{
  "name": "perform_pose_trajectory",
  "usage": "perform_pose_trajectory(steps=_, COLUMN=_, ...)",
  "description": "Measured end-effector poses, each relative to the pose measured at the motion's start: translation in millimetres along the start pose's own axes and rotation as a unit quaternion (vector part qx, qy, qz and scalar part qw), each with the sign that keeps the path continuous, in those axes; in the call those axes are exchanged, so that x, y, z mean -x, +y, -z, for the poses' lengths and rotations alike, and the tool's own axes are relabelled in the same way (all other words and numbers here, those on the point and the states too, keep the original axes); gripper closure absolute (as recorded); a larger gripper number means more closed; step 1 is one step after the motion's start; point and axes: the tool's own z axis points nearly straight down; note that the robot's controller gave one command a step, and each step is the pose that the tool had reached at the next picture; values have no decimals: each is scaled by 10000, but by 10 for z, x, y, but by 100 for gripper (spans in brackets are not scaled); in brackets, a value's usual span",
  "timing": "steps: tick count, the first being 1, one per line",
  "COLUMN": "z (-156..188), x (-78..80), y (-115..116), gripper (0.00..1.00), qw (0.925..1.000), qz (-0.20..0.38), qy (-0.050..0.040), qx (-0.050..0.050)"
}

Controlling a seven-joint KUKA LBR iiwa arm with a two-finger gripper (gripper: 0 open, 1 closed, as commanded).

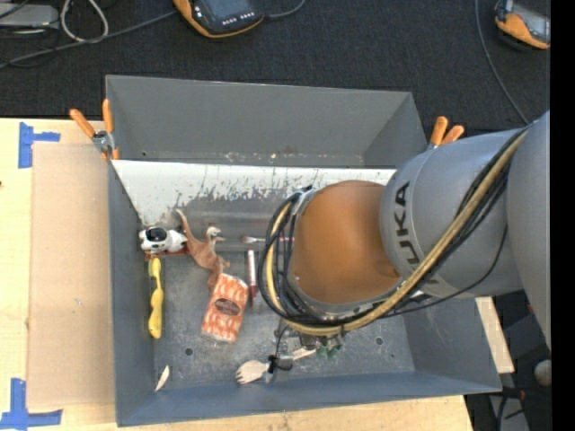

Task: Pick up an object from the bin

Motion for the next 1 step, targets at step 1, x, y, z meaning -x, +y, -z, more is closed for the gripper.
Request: perform_pose_trajectory(steps=1, z=41, x=21, y=-7, gripper=0, qw=10000, qz=-21, qy=-39, qx=7)
